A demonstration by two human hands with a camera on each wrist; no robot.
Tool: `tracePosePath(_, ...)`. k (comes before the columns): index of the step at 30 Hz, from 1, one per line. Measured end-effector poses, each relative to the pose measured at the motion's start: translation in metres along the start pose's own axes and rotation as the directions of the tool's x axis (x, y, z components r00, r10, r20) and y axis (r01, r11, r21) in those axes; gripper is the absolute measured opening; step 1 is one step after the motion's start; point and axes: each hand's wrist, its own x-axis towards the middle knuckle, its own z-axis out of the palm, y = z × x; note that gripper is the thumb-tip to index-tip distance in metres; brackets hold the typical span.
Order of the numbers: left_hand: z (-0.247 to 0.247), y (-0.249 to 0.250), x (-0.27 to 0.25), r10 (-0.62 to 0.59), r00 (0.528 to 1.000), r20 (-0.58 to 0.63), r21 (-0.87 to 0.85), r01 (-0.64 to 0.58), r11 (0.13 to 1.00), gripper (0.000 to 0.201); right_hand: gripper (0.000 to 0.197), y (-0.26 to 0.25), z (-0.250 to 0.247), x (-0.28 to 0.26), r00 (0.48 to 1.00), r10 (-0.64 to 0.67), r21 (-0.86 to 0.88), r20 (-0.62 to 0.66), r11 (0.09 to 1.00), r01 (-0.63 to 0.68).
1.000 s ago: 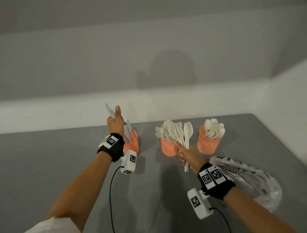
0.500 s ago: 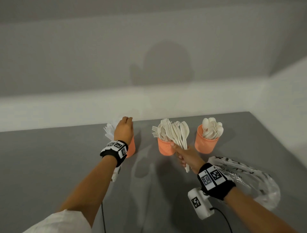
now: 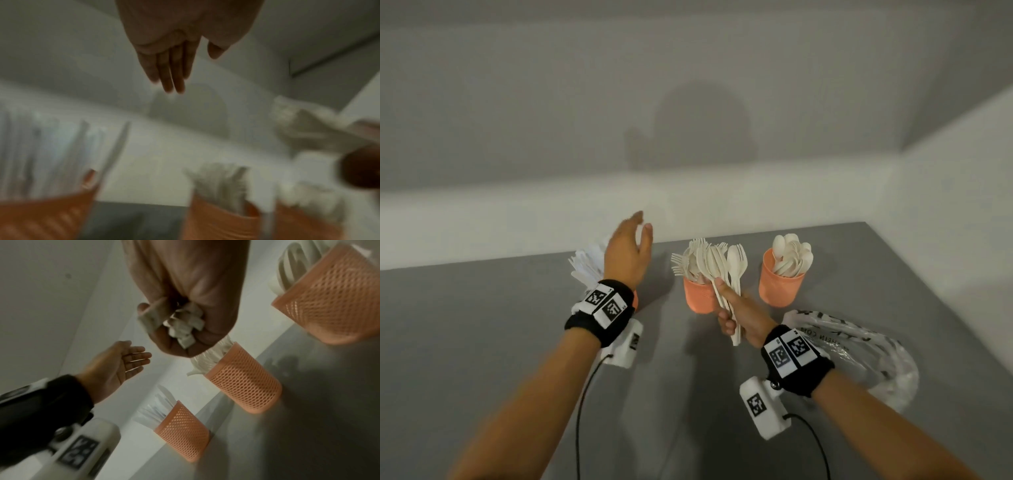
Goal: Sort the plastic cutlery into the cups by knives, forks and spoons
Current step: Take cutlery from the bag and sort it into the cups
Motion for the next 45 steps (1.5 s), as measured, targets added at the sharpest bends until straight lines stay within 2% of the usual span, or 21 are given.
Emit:
tracePosePath(1,0.001,0.012,-0.011,-0.06,0.997,0.043,-0.118,0.065,0.991,0.045,0.033,0.001,0.001,0.001,1.0,0.014,0.033,0.008,0.999,-0.015)
tracePosePath(3,0.007,0.03,-0.034,-0.178,0.967,0.183,-0.24,0.219,0.946,0.035,0.033,0.004,0.005,0.003,0.999,0.015,0.083,0.045,0.996,-0.019)
tracePosePath(5,0.017,0.041,-0.057,-0.236,0.911,0.339,-0.289,0.34,0.895,0.031,0.031,0.006,0.011,0.004,0.996,0.009,0.132,0.085,0.991,-0.02)
tracePosePath(7,0.028,0.041,-0.073,-0.249,0.882,0.401,-0.294,0.381,0.877,0.037,0.031,0.008,0.017,0.003,0.993,0.004,0.135,0.121,0.991,-0.02)
tracePosePath(9,0.035,0.037,-0.081,-0.29,0.876,0.385,-0.312,0.419,0.852,0.041,0.035,0.01,0.022,0.002,0.99,-0.006,0.102,0.143,0.995,-0.009)
tracePosePath(13,0.039,0.033,-0.088,-0.379,0.857,0.35,-0.328,0.491,0.807,0.036,0.037,0.015,0.027,-0.003,0.994,-0.031,0.018,0.108,0.999,0.03)
tracePosePath(15,0.035,0.036,-0.088,-0.426,0.865,0.265,-0.409,0.501,0.763,0.033,0.034,0.017,0.028,-0.006,0.997,-0.042,-0.052,0.064,0.998,0.046)
tracePosePath(18,0.025,0.042,-0.085,-0.517,0.849,0.108,-0.613,0.466,0.638,0.027,0.02,0.021,0.026,-0.007,0.994,-0.086,-0.157,-0.075,0.985,0.073)
tracePosePath(19,0.023,0.042,-0.083,-0.516,0.855,0.061,-0.624,0.436,0.649,0.025,0.017,0.023,0.023,-0.006,0.982,-0.13,-0.243,-0.138,0.966,0.094)
tracePosePath(21,0.02,0.046,-0.084,-0.432,0.901,0.018,-0.544,0.372,0.752,0.017,0.014,0.025,0.017,-0.005,0.938,-0.256,-0.501,-0.235,0.859,0.109)
tracePosePath(23,0.02,0.055,-0.092,-0.304,0.949,0.083,-0.414,0.31,0.856,0.013,0.021,0.025,0.012,-0.006,0.892,-0.349,-0.673,-0.287,0.736,0.071)
tracePosePath(24,0.022,0.062,-0.097,-0.265,0.955,0.133,-0.391,0.296,0.872,0.01,0.023,0.025,0.012,-0.008,0.88,-0.377,-0.708,-0.289,0.703,0.069)
tracePosePath(26,0.028,0.073,-0.106,-0.261,0.949,0.176,-0.401,0.311,0.861,0.017,0.025,0.023,0.012,-0.013,0.871,-0.405,-0.755,-0.277,0.653,0.064)
tracePosePath(29,0.038,0.08,-0.106,-0.341,0.933,0.114,-0.43,0.356,0.829,0.029,0.028,0.023,0.011,-0.017,0.873,-0.41,-0.798,-0.264,0.601,0.041)
tracePosePath(31,0.042,0.082,-0.101,-0.359,0.929,0.087,-0.415,0.361,0.835,0.03,0.028,0.025,0.01,-0.018,0.873,-0.421,-0.811,-0.244,0.583,0.055)
tracePosePath(34,0.042,0.082,-0.095,-0.365,0.915,0.172,-0.449,0.403,0.798,0.016,0.022,0.025,0.005,-0.019,0.887,-0.404,-0.722,-0.223,0.68,0.129)
tracePosePath(36,0.039,0.081,-0.092,-0.385,0.878,0.285,-0.49,0.479,0.728,0.008,0.007,0.024,0.002,-0.02,0.921,-0.344,-0.589,-0.184,0.788,0.177)
tracePosePath(38,0.039,0.077,-0.09,-0.396,0.845,0.359,-0.511,0.534,0.674,0.014,0.019,0.023,0.0,-0.022,0.94,-0.314,-0.466,-0.133,0.857,0.22)
tracePosePath(40,0.041,0.076,-0.09,-0.403,0.823,0.4,-0.494,0.565,0.661,0.019,0.022,0.021,0.001,-0.027,0.955,-0.276,-0.343,-0.11,0.912,0.224)
tracePosePath(42,0.043,0.078,-0.093,-0.424,0.805,0.415,-0.499,0.591,0.633,0.017,0.019,0.02,0.002,-0.032,0.965,-0.244,-0.268,-0.094,0.94,0.212)
tracePosePath(45,0.046,0.082,-0.097,-0.489,0.787,0.377,-0.547,0.615,0.568,0.02,0.013,0.026,0.001,-0.022,0.952,-0.264,-0.345,-0.157,0.918,0.197)
